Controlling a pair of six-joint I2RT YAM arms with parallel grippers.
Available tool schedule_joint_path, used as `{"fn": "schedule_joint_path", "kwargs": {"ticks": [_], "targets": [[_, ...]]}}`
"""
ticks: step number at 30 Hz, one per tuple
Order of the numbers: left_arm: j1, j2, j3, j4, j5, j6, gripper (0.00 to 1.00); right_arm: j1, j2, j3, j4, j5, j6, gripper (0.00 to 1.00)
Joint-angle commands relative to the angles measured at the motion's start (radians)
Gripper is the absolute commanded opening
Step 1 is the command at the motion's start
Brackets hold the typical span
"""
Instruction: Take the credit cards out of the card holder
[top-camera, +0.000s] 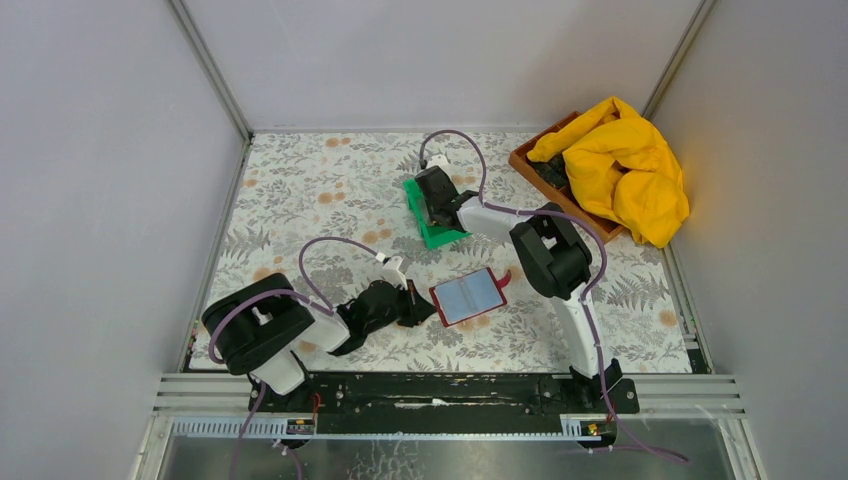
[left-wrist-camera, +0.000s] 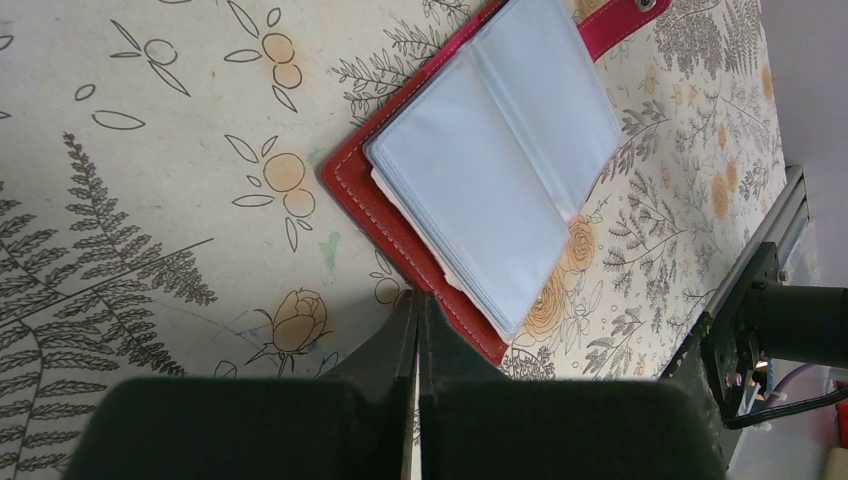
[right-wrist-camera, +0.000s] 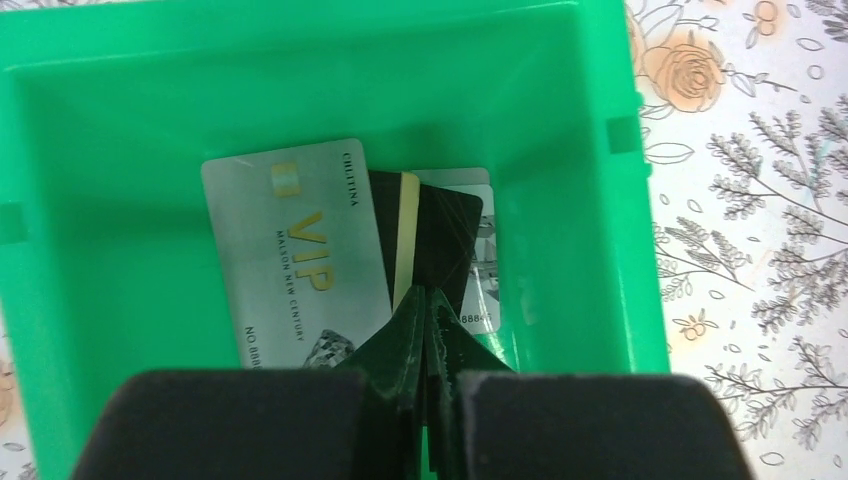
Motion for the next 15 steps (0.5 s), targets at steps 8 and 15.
{"fn": "schedule_joint_path", "kwargs": {"ticks": [8, 15], "targets": [[0.007, 0.007, -0.021, 0.007, 0.003, 0.005, 0.0, 0.006, -0.043, -0.013, 0.047, -0.085, 0.03, 0.0], [0.009, -0.009, -0.022, -0.001, 0.001, 0.004, 0.0, 0.006, -0.128, -0.076, 0.092, -0.053, 0.037, 0.0]]}}
